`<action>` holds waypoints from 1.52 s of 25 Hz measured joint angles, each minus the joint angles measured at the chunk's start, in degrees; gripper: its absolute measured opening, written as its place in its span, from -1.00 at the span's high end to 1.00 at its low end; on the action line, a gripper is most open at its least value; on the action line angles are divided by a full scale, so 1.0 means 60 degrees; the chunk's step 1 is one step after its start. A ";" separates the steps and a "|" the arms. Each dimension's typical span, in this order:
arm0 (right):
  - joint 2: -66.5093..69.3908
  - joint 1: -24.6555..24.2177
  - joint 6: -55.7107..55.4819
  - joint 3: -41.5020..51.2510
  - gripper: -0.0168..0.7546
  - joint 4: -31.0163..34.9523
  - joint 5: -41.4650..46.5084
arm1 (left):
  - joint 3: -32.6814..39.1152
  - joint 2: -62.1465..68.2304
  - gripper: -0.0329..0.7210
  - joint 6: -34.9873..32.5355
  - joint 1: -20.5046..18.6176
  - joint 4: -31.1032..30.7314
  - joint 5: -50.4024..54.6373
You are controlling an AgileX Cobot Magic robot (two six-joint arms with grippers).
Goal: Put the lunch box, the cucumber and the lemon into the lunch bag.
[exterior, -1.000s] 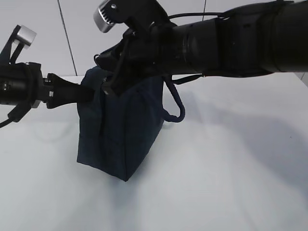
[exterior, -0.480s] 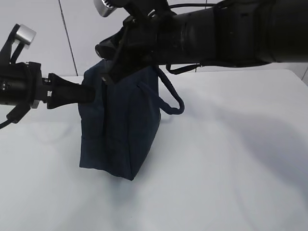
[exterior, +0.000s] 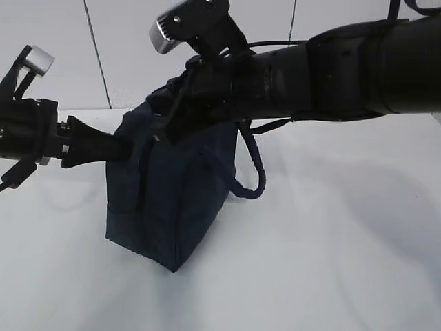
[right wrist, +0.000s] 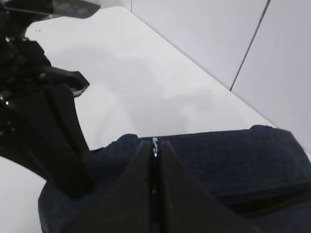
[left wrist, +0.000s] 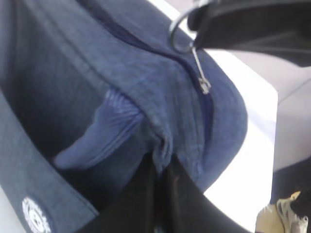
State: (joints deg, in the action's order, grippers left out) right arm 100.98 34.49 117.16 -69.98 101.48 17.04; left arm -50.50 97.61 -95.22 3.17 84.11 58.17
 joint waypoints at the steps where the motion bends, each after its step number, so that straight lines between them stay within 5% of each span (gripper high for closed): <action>1: 0.0000 -0.0007 0.0000 0.0085 0.94 0.0000 0.0064 | 0.0000 0.0000 0.92 0.0000 -0.0013 -0.0034 0.0000; 25: 0.0000 -0.1446 0.0356 0.0143 0.94 -0.0114 0.1303 | 0.0000 0.0000 0.93 0.0657 -0.0377 -0.0893 0.0626; 38: 0.0453 -0.1550 -0.0039 -0.0302 0.94 -0.0053 0.2125 | 0.0000 0.0000 0.93 0.0758 -0.0380 -0.0761 0.1089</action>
State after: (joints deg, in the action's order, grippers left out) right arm 103.70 25.19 116.93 -71.79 101.16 29.79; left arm -50.50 97.61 -90.67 0.89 79.54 64.71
